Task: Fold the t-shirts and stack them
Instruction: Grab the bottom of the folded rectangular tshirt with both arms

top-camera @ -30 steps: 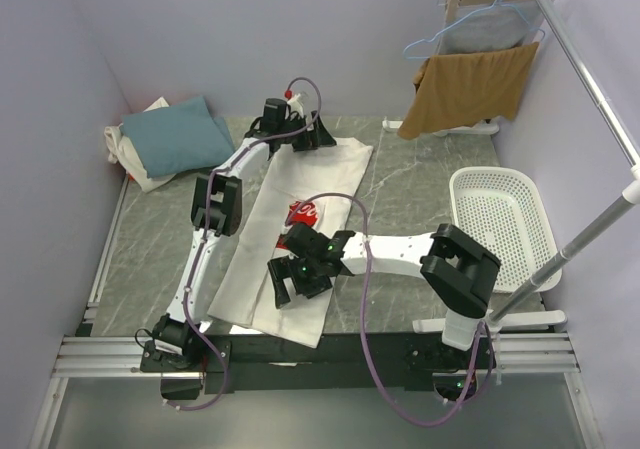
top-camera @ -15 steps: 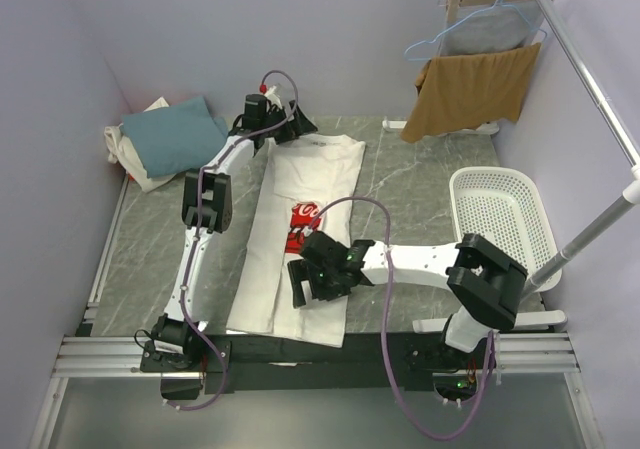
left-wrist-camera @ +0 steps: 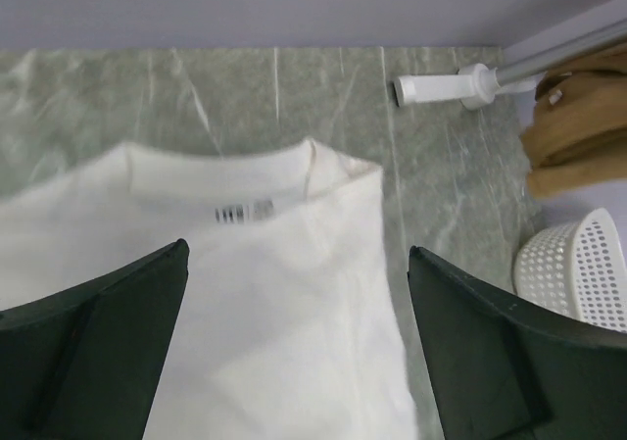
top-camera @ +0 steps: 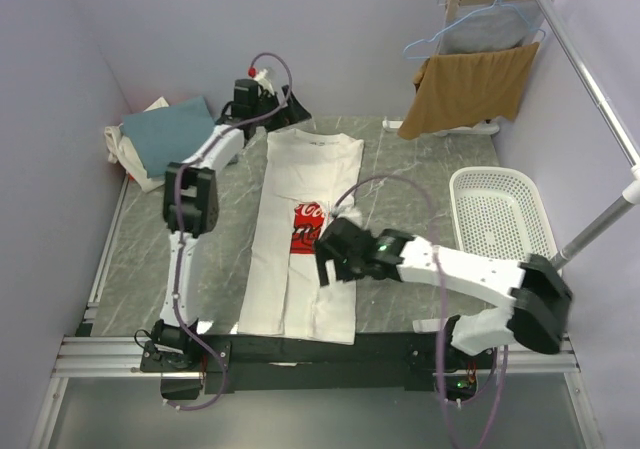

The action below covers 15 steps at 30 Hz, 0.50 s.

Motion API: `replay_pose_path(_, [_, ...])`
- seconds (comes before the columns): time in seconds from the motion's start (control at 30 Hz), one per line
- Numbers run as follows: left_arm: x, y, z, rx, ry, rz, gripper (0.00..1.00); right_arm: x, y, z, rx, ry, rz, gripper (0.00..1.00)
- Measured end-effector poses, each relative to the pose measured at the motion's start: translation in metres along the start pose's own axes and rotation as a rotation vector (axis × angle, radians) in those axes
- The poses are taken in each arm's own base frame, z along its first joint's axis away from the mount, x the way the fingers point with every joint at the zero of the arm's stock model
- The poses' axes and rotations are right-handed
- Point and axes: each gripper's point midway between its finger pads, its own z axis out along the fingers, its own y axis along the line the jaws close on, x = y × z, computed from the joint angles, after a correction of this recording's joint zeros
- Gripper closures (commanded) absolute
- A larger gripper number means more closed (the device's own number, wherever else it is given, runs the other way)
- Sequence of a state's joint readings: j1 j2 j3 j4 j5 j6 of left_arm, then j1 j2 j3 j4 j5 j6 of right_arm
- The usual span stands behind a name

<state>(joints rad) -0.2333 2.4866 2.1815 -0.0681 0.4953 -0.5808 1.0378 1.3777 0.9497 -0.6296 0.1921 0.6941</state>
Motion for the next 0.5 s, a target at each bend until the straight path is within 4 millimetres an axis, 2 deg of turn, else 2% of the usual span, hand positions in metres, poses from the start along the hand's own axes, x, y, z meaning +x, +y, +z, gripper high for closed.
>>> replay_pose_path(0.07, [-0.011,-0.022,-0.044,-0.061,-0.021,-0.003,0.01,-0.029,-0.011,-0.021,-0.008,-0.097,0.064,0.0])
replay_pose_path(0.1, [-0.016,-0.039,-0.079,-0.092,-0.056,0.001,0.01,-0.042,-0.021,-0.031,-0.007,-0.144,0.106,0.0])
replay_pose_path(0.13, [-0.017,-0.052,-0.106,-0.108,-0.081,-0.004,0.0,-0.053,-0.033,-0.039,0.003,-0.183,0.147,0.0])
replay_pose_path(0.2, [-0.012,-0.079,-0.175,-0.137,-0.168,-0.018,0.01,-0.062,-0.053,-0.047,0.017,-0.232,0.207,0.0])
replay_pose_path(0.23, [-0.004,-0.09,-0.207,-0.142,-0.214,-0.033,0.01,-0.059,-0.062,-0.048,0.026,-0.236,0.224,0.0])
replay_pose_path(0.3, [0.024,-0.101,-0.254,-0.149,-0.277,-0.062,0.01,-0.042,-0.068,-0.045,0.015,-0.209,0.228,0.0])
replay_pose_path(0.33, [0.041,-0.102,-0.266,-0.156,-0.278,-0.078,0.0,-0.03,-0.069,-0.041,0.008,-0.182,0.226,0.0])
replay_pose_path(0.4, [0.089,-0.099,-0.283,-0.187,-0.247,-0.121,0.01,-0.006,-0.071,-0.03,-0.009,-0.122,0.233,0.0])
replay_pose_path(0.5, [0.182,-0.07,-0.295,-0.31,-0.088,-0.2,0.01,0.029,-0.074,-0.016,-0.026,-0.036,0.248,0.0])
